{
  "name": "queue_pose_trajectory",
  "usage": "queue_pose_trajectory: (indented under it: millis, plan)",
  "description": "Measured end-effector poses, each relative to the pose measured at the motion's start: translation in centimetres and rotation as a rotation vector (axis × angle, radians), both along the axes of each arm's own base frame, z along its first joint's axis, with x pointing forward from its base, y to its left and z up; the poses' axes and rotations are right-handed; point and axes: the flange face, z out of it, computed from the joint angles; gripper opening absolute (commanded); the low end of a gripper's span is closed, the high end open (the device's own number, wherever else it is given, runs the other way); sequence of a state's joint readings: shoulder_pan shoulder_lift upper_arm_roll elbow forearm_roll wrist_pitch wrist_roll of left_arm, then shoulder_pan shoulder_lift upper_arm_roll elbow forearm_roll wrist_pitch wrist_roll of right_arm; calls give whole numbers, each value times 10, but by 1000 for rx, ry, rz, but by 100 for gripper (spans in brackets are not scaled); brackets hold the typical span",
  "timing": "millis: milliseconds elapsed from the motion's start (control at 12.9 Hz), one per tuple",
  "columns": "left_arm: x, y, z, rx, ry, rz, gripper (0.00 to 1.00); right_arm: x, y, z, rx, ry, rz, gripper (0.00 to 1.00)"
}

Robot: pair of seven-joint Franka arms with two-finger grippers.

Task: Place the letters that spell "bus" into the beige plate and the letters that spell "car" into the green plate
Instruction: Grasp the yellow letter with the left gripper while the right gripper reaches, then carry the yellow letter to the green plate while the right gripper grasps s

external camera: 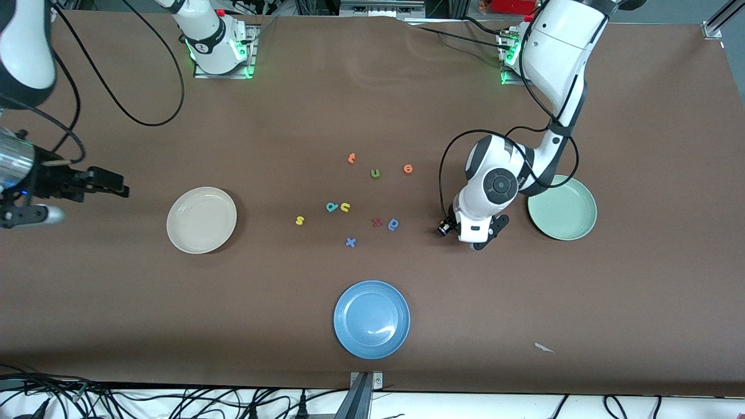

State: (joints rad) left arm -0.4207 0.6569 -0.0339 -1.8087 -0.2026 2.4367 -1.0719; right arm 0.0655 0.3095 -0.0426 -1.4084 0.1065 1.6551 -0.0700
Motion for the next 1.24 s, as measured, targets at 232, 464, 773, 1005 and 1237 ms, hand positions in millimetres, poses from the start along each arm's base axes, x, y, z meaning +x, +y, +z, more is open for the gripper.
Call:
queue_pose_trajectory:
  millis: [232,464,773,1005,1237]
  plan:
    - [1,0,-3,1,1,16,60,1,58,-28,-3,4,-26,100]
    - [4,-1,-5,-5,-24,34,32,-8,125,-60,-33,13,-71,100]
    - [6,-2,-2,-7,-29,37,27,-9,173,-100,-36,14,-103,100]
    - [6,-2,-3,-7,-30,37,23,-8,207,-141,-52,6,-125,100]
    - [7,-1,-2,-7,-29,33,22,-8,236,-188,-58,-9,-142,100]
